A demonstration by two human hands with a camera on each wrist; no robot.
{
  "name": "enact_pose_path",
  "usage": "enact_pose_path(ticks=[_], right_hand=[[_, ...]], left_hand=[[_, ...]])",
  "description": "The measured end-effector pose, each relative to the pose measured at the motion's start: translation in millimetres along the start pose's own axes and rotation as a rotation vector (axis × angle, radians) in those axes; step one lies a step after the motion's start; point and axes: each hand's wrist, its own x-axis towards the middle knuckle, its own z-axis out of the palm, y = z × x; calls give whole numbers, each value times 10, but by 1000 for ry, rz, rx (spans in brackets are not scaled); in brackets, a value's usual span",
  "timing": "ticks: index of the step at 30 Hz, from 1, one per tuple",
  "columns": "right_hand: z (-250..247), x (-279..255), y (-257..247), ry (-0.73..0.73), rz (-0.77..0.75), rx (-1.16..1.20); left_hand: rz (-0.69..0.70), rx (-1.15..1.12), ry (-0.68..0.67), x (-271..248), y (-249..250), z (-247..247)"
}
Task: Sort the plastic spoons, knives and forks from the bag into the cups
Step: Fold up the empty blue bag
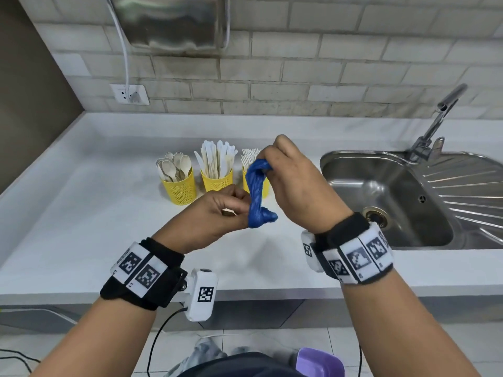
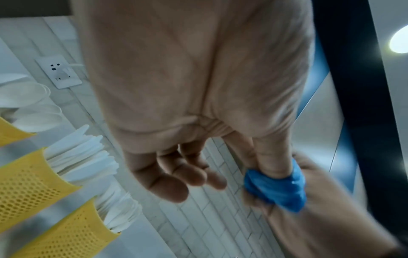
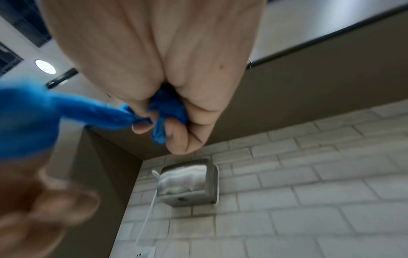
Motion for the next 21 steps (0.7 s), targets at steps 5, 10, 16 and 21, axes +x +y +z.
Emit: enact_pose_path(ticks=[5,10,16,21], right_hand=[[353,-28,58,-57,78,123],[634,-231,-163,-132,163,33],[631,-476,-323,55,76,-242],[270,-412,-423,117,-86,-257]], left_hand=[[246,-83,178,-19,135,12],[271,-41,429,22,41,-63],[99,19,668,41,-84,-125],[10,-16,516,25,-91,-47]])
